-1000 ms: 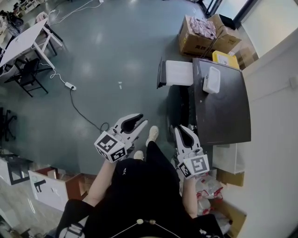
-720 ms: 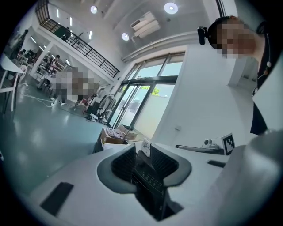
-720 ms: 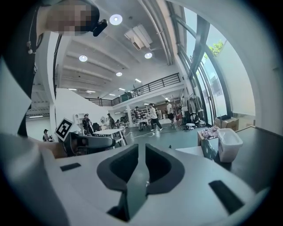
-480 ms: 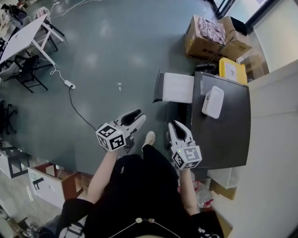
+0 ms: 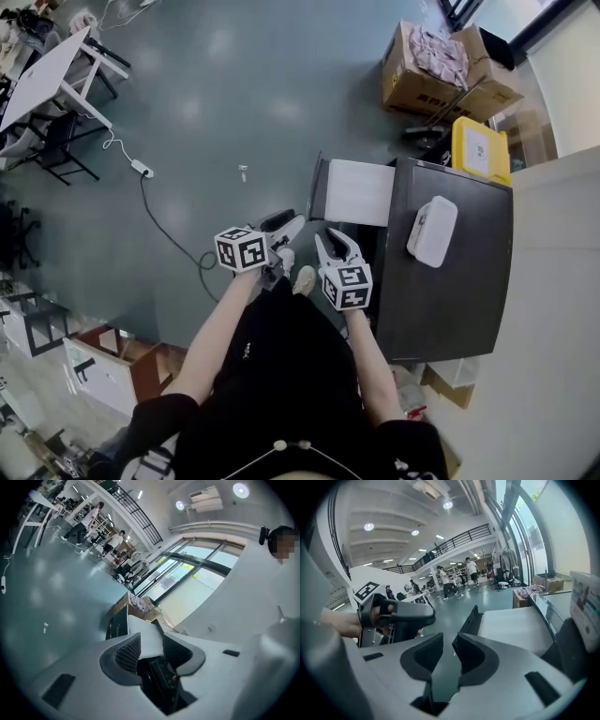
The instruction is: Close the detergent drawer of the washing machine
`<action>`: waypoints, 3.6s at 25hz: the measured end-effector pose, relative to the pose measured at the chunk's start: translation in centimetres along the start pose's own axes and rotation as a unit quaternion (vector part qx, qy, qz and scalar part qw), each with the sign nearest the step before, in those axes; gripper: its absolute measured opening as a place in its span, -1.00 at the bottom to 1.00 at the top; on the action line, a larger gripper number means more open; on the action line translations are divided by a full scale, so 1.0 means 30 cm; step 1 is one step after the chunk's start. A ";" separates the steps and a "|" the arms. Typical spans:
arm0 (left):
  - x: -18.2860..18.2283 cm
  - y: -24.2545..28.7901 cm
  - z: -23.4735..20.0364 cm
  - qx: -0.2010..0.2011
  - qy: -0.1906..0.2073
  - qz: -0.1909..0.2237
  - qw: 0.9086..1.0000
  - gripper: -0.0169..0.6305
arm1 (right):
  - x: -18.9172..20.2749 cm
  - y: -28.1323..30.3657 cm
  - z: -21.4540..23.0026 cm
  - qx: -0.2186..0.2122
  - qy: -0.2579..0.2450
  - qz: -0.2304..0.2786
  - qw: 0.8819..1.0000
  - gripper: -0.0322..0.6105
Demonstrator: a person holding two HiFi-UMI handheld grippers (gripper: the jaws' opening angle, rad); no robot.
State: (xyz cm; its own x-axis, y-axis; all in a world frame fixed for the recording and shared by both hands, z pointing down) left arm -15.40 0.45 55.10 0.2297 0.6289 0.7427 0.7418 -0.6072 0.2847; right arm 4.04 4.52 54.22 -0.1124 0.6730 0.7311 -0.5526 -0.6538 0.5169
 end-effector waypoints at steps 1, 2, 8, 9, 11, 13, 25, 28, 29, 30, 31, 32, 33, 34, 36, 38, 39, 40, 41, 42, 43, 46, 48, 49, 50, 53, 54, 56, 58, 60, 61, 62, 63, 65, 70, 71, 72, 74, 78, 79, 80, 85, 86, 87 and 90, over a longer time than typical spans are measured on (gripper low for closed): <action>0.005 0.020 -0.020 -0.001 -0.009 -0.009 1.000 -0.52 | 0.004 0.029 0.003 0.009 -0.002 -0.011 1.000 -0.62; 0.011 0.038 -0.038 -0.001 -0.019 -0.017 1.000 -0.52 | 0.009 0.056 0.007 0.018 -0.005 -0.021 1.000 -0.61; 0.050 0.117 -0.119 0.005 -0.055 -0.068 0.996 -0.52 | 0.039 0.165 0.008 0.063 -0.012 -0.069 0.996 -0.62; 0.054 0.132 -0.130 0.006 -0.059 -0.072 0.996 -0.52 | 0.040 0.174 0.009 0.065 -0.013 -0.073 0.995 -0.63; 0.060 0.156 -0.152 0.008 -0.064 -0.079 0.995 -0.52 | 0.049 0.195 0.008 0.066 -0.013 -0.084 0.994 -0.63; 0.063 0.177 -0.169 0.010 -0.068 -0.093 0.993 -0.52 | 0.059 0.212 0.005 0.066 -0.015 -0.092 0.993 -0.63; 0.044 0.257 -0.190 0.023 -0.043 -0.135 0.990 -0.61 | 0.049 0.269 -0.001 0.071 -0.031 -0.100 0.992 -0.73; 0.038 0.261 -0.178 0.031 -0.049 -0.128 0.990 -0.62 | 0.052 0.268 0.007 0.068 -0.028 -0.100 0.992 -0.74; 0.034 0.261 -0.174 0.036 -0.052 -0.125 0.990 -0.62 | 0.052 0.268 0.010 0.069 -0.026 -0.101 0.992 -0.74; 0.030 0.261 -0.172 0.039 -0.052 -0.125 0.990 -0.62 | 0.052 0.269 0.011 0.069 -0.026 -0.100 0.992 -0.75; 0.028 0.260 -0.171 0.040 -0.049 -0.127 0.990 -0.62 | 0.054 0.268 0.011 0.070 -0.028 -0.100 0.992 -0.75; 0.027 0.259 -0.169 0.041 -0.047 -0.129 0.990 -0.62 | 0.053 0.266 0.009 0.071 -0.028 -0.099 0.992 -0.75; 0.026 0.258 -0.165 0.044 -0.045 -0.130 0.990 -0.62 | 0.048 0.260 0.004 0.072 -0.027 -0.098 0.992 -0.75; 0.024 0.257 -0.160 0.046 -0.043 -0.131 0.989 -0.62 | 0.038 0.254 -0.002 0.072 -0.024 -0.097 0.992 -0.75; 0.018 0.254 -0.155 0.048 -0.041 -0.131 0.989 -0.62 | 0.022 0.242 -0.008 0.070 -0.015 -0.097 0.993 -0.75; 0.015 0.255 -0.152 0.047 -0.037 -0.130 0.990 -0.63 | 0.015 0.231 -0.006 0.070 -0.011 -0.097 0.993 -0.75; 0.013 0.257 -0.147 0.049 -0.035 -0.130 0.990 -0.63 | 0.014 0.226 -0.003 0.070 -0.009 -0.097 0.993 -0.75; 0.012 0.259 -0.143 0.051 -0.032 -0.131 0.990 -0.63 | 0.013 0.221 -0.002 0.070 -0.008 -0.097 0.993 -0.75; 0.010 0.259 -0.140 0.052 -0.028 -0.133 0.989 -0.63 | 0.012 0.218 -0.001 0.069 -0.008 -0.097 0.993 -0.75; 0.008 0.258 -0.139 0.052 -0.024 -0.135 0.989 -0.63 | 0.011 0.216 -0.002 0.069 -0.009 -0.097 0.993 -0.75; 0.005 0.257 -0.136 0.053 -0.022 -0.135 0.989 -0.63 | 0.010 0.214 -0.004 0.068 -0.010 -0.096 0.993 -0.75; -0.006 0.253 -0.129 0.056 -0.021 -0.133 0.989 -0.63 | 0.000 0.204 -0.010 0.068 -0.005 -0.090 0.994 -0.75; -0.010 0.251 -0.128 0.057 -0.022 -0.133 0.989 -0.64 | -0.007 0.196 -0.013 0.068 0.000 -0.085 0.994 -0.76; -0.013 0.251 -0.127 0.058 -0.021 -0.133 0.989 -0.64 | -0.010 0.193 -0.015 0.067 0.002 -0.082 0.994 -0.76; -0.017 0.251 -0.126 0.058 -0.019 -0.134 0.989 -0.65 | -0.013 0.189 -0.017 0.067 0.003 -0.080 0.995 -0.76; -0.030 0.253 -0.122 0.059 -0.011 -0.139 0.988 -0.66 | -0.020 0.187 -0.019 0.067 0.003 -0.075 0.995 -0.76; -0.033 0.254 -0.119 0.061 -0.010 -0.140 0.988 -0.66 | -0.021 0.187 -0.020 0.067 0.002 -0.073 0.995 -0.76; -0.034 0.255 -0.115 0.063 -0.009 -0.142 0.988 -0.66 | -0.023 0.184 -0.020 0.067 0.004 -0.071 0.995 -0.76; -0.033 0.258 -0.116 0.061 -0.006 -0.145 0.988 -0.66 | -0.020 0.181 -0.017 0.066 0.009 -0.071 0.995 -0.76; -0.038 0.265 -0.114 0.060 -0.004 -0.146 0.987 -0.66 | -0.022 0.181 -0.012 0.066 0.015 -0.072 0.995 -0.76; -0.042 0.268 -0.113 0.061 -0.004 -0.147 0.987 -0.66 | -0.024 0.181 -0.012 0.067 0.017 -0.071 0.995 -0.76; -0.045 0.269 -0.112 0.062 -0.003 -0.148 0.987 -0.66 | -0.026 0.181 -0.013 0.068 0.016 -0.070 0.995 -0.76; -0.046 0.269 -0.112 0.062 -0.002 -0.150 0.987 -0.66 | -0.025 0.180 -0.014 0.069 0.015 -0.070 0.995 -0.76; -0.042 0.271 -0.112 0.061 -0.004 -0.153 0.986 -0.66 | -0.022 0.177 -0.011 0.072 0.015 -0.068 0.995 -0.76; -0.042 0.292 -0.096 0.071 -0.008 -0.156 0.985 -0.66 | -0.024 0.163 0.002 0.083 0.026 -0.062 0.994 -0.76; -0.042 0.299 -0.093 0.074 -0.007 -0.158 0.985 -0.66 | -0.025 0.159 0.007 0.086 0.027 -0.060 0.994 -0.76; -0.040 0.308 -0.089 0.077 -0.006 -0.159 0.984 -0.66 | -0.025 0.154 0.014 0.090 0.029 -0.057 0.994 -0.76; -0.035 0.325 -0.080 0.083 -0.003 -0.164 0.983 -0.66 | -0.022 0.141 0.029 0.098 0.032 -0.053 0.993 -0.77; -0.033 0.358 -0.054 0.094 0.005 -0.172 0.981 -0.66 | -0.025 0.114 0.055 0.112 0.041 -0.047 0.992 -0.77; -0.032 0.364 -0.050 0.095 0.007 -0.174 0.980 -0.66 | -0.025 0.110 0.060 0.114 0.044 -0.046 0.991 -0.77; -0.030 0.370 -0.047 0.097 0.008 -0.176 0.980 -0.66 | -0.024 0.106 0.064 0.117 0.046 -0.045 0.991 -0.77; -0.024 0.389 -0.031 0.108 0.004 -0.180 0.978 -0.66 | -0.017 0.090 0.076 0.127 0.044 -0.042 0.990 -0.77; -0.026 0.390 -0.030 0.110 0.005 -0.181 0.977 -0.66 | -0.018 0.088 0.075 0.129 0.044 -0.041 0.990 -0.77; -0.027 0.390 -0.031 0.110 0.006 -0.184 0.977 -0.66 | -0.020 0.088 0.073 0.130 0.044 -0.041 0.990 -0.78; -0.024 0.398 -0.032 0.111 0.007 -0.188 0.976 -0.66 | -0.020 0.083 0.079 0.136 0.046 -0.038 0.989 -0.78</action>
State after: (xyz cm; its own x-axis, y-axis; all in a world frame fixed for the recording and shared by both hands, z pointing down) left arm -7.30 -7.71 58.54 -0.0931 0.7797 0.6192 0.8902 -0.2134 0.4025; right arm 4.68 1.68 56.13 -0.1616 0.7437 0.6487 -0.3210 -0.6612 0.6781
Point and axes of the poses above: the fingertips, and each gripper's own axes: y forward along the fingers, z to its right, x out of its underside, the point moved 10 cm from there along -y, backward along the fingers, and after that the axes turned 13 degrees about y, right-handed, at the moved point
